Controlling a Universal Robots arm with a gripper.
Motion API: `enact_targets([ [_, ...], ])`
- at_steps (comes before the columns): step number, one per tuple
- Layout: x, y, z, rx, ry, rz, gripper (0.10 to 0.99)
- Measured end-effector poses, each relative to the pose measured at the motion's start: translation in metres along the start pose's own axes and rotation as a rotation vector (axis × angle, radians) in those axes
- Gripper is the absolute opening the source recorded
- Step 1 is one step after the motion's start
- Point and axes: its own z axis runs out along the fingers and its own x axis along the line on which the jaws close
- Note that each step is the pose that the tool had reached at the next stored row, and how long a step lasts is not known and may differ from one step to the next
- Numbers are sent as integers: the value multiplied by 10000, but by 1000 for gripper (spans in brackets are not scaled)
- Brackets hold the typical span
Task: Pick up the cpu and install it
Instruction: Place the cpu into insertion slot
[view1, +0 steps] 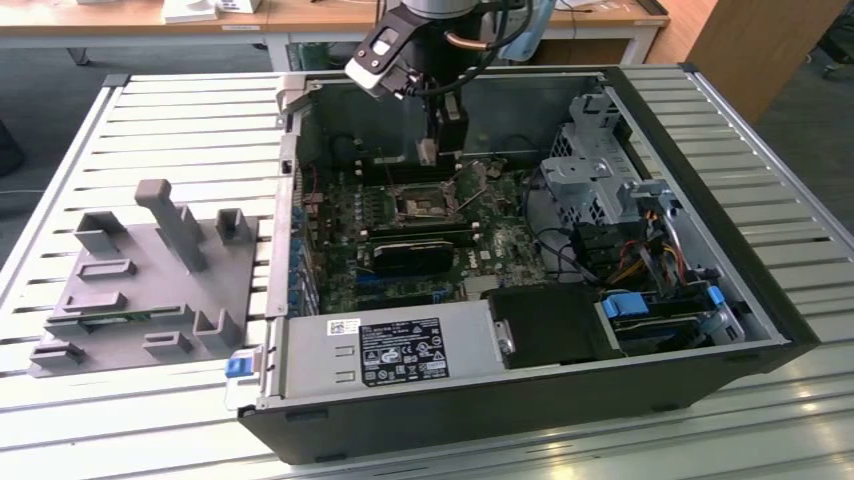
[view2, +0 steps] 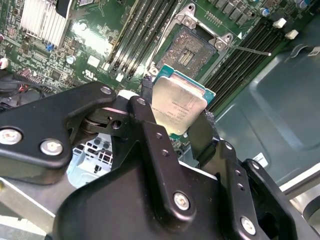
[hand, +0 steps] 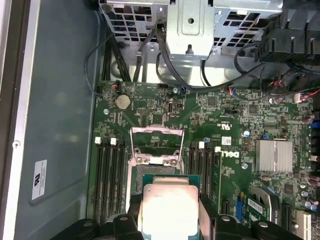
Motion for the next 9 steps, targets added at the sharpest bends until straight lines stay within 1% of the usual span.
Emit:
enact_targets([
  [9,-1,-3,35,0,0,0,533],
])
